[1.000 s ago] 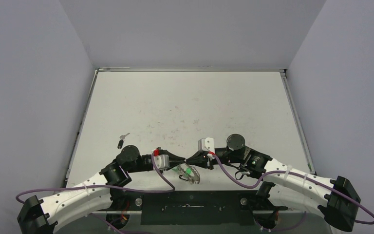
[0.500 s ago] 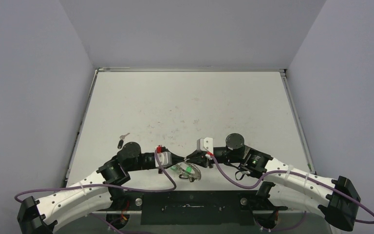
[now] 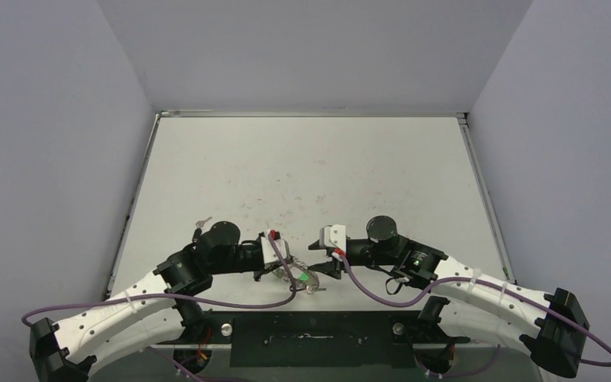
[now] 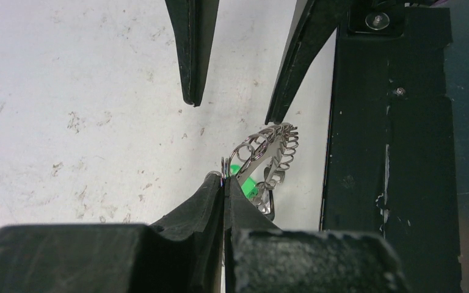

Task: Put the keys on the keyring
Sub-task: Adjust the keyring.

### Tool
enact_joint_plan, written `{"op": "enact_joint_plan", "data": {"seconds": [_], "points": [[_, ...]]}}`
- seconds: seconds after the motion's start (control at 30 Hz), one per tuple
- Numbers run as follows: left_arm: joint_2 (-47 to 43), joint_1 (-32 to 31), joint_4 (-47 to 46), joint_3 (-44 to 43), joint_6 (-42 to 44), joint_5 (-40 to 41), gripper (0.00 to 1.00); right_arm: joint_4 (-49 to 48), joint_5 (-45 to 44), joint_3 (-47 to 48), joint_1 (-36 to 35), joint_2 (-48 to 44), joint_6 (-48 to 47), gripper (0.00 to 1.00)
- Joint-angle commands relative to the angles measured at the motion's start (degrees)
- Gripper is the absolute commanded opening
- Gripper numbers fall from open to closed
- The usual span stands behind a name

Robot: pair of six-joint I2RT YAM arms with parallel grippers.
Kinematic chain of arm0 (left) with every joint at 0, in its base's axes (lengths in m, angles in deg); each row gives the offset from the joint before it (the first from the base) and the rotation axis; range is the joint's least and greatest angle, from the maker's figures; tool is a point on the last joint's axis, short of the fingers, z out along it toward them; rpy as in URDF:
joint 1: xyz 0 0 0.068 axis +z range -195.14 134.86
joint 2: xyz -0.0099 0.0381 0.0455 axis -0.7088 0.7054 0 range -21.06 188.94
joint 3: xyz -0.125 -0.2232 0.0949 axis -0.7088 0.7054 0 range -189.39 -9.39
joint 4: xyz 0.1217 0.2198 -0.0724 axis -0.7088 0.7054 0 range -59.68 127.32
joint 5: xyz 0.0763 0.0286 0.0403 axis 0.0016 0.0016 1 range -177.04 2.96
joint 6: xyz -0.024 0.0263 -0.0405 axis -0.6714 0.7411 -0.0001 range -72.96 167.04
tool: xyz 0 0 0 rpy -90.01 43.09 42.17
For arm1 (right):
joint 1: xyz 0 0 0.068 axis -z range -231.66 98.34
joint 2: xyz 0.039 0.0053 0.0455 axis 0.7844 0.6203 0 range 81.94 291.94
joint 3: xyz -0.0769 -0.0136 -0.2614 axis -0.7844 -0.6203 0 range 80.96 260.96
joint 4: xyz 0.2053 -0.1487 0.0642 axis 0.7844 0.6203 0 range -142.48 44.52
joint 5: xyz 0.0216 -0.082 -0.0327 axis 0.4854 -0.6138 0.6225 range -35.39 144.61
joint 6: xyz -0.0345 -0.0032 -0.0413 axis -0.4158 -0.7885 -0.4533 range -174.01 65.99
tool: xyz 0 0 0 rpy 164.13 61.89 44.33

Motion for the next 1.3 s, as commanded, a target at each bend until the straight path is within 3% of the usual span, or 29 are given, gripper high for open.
{"op": "enact_joint_plan", "data": {"seconds": [0.0, 0.23, 0.8, 0.9, 1.27], "points": [[2.16, -0.03, 4.76, -7.00, 1.88, 1.10, 0.00, -1.56, 0.11, 3.81, -0.80, 0.82, -1.51, 0.47], [5.78, -0.15, 6.92, -9.42, 2.41, 0.46, 0.00, -4.77, 0.33, 4.40, -2.70, 4.50, -0.94, 0.44], [5.95, -0.78, 4.87, -8.89, 2.02, -0.36, 0.00, -10.19, -2.28, 5.45, -4.26, 10.53, 0.52, 0.20], [5.97, -0.85, 4.81, -8.87, 2.03, -0.37, 0.00, -9.82, -2.18, 5.59, -4.26, 11.07, 0.31, 0.01], [3.28, -0.95, 3.25, -6.31, 0.72, 1.44, 0.01, -10.90, -5.03, 3.05, -4.08, 7.51, 1.90, 0.00]]}}
